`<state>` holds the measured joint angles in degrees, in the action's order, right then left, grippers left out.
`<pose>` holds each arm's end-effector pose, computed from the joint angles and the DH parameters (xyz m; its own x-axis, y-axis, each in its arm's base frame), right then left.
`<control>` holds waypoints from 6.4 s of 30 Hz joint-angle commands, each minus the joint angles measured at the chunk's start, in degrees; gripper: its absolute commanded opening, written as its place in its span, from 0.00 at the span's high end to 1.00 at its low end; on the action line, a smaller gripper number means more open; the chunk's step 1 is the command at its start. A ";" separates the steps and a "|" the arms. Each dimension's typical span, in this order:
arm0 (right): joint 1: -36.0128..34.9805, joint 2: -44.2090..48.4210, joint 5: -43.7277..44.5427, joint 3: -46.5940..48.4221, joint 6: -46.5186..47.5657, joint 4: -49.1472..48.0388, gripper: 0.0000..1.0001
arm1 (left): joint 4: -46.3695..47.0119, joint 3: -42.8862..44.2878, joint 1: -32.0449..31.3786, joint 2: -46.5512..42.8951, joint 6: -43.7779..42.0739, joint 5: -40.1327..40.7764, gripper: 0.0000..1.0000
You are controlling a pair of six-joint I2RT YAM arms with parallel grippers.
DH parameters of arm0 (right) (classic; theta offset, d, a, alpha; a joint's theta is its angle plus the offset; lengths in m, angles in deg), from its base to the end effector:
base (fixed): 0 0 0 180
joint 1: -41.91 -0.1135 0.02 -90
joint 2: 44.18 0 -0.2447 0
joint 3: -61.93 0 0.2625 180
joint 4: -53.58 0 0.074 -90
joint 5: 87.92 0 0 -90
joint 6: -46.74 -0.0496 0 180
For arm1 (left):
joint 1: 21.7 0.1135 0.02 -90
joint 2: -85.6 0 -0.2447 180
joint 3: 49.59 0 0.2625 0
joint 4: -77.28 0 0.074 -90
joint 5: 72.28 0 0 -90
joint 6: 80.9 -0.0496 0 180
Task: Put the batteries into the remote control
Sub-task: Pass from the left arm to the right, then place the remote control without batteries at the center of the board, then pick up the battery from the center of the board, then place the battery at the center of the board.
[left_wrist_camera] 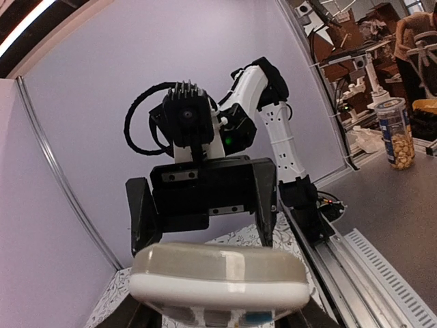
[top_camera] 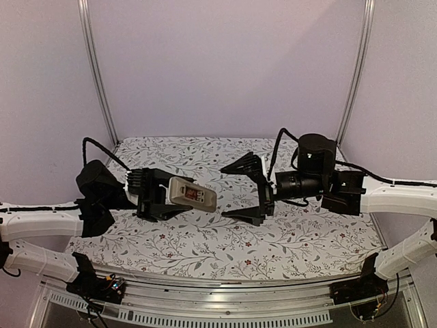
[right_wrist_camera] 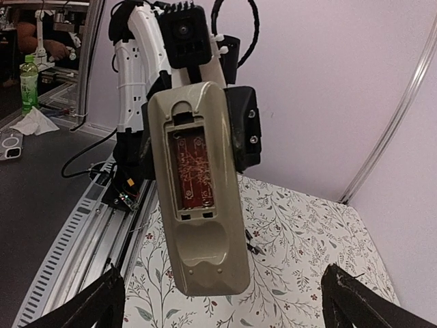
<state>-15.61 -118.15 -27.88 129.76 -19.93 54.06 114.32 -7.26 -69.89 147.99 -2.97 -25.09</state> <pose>0.1561 0.2914 0.3071 0.3381 -0.1078 -0.9349 -0.9402 0.0044 -0.3405 0.1474 -0.2153 0.2725 0.3953 -0.2119 -0.8938 0.9177 0.0500 0.3941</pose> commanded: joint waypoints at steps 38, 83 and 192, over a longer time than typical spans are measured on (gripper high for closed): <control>-5.39 -11.79 15.39 12.14 22.92 31.05 0.79 | -17.93 -3.27 0.54 -8.96 -4.63 4.48 0.00; -6.46 -39.40 19.03 19.05 2.65 46.68 0.71 | -22.63 -19.46 15.61 -14.79 28.60 36.86 0.03; 6.10 -14.72 17.97 7.56 -35.86 -20.46 0.10 | -35.00 31.14 15.20 11.45 29.31 12.61 1.00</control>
<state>-9.71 -132.86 -5.69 135.09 -45.83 52.90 61.76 25.33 -49.63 159.35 18.95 -8.92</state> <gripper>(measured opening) 0.918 0.038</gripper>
